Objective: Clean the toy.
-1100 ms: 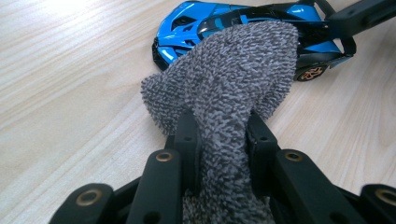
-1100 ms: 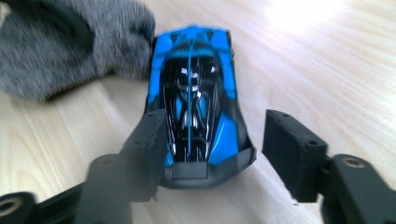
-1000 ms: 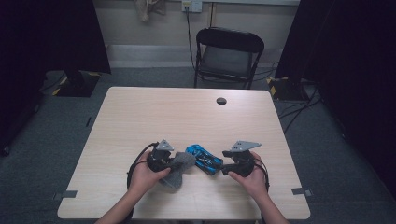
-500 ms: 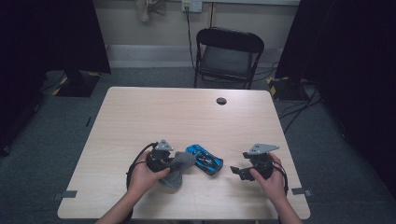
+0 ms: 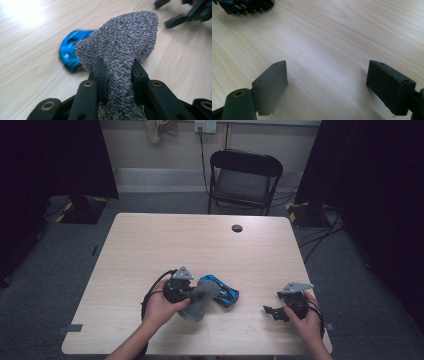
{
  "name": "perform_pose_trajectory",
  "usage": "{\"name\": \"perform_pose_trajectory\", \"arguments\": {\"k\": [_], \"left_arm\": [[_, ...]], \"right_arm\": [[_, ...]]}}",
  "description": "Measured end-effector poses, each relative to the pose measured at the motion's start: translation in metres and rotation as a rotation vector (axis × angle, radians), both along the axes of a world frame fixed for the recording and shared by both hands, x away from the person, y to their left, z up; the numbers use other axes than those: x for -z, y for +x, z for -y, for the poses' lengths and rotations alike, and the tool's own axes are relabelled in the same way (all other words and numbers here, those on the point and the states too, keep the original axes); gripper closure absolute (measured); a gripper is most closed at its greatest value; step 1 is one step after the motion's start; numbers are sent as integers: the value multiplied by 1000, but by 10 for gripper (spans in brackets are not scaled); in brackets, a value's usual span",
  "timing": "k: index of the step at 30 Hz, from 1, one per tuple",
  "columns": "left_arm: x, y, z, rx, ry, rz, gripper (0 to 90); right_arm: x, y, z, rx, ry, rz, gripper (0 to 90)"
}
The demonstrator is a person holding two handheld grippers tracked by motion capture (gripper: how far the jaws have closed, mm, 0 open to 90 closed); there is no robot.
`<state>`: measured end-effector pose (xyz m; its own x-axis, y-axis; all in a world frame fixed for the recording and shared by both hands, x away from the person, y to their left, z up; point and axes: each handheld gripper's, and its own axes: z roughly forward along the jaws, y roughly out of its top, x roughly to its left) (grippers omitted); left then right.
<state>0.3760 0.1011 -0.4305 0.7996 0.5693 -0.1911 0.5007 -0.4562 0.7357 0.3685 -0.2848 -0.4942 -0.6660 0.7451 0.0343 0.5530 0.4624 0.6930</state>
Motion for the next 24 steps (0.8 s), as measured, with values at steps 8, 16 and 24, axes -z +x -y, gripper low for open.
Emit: {"name": "perform_pose_trajectory", "arguments": {"k": [8,16,24], "left_arm": [[-7,-5,45,72,-25,-13,722],[-4,-9,93,143,-25,-23,722],[5,-8,129,183,-4,-31,722]], "right_arm": [[6,-3,8,11,6,60,151],[7,-4,9,11,11,66,151],[7,-3,11,12,12,64,151]]}}
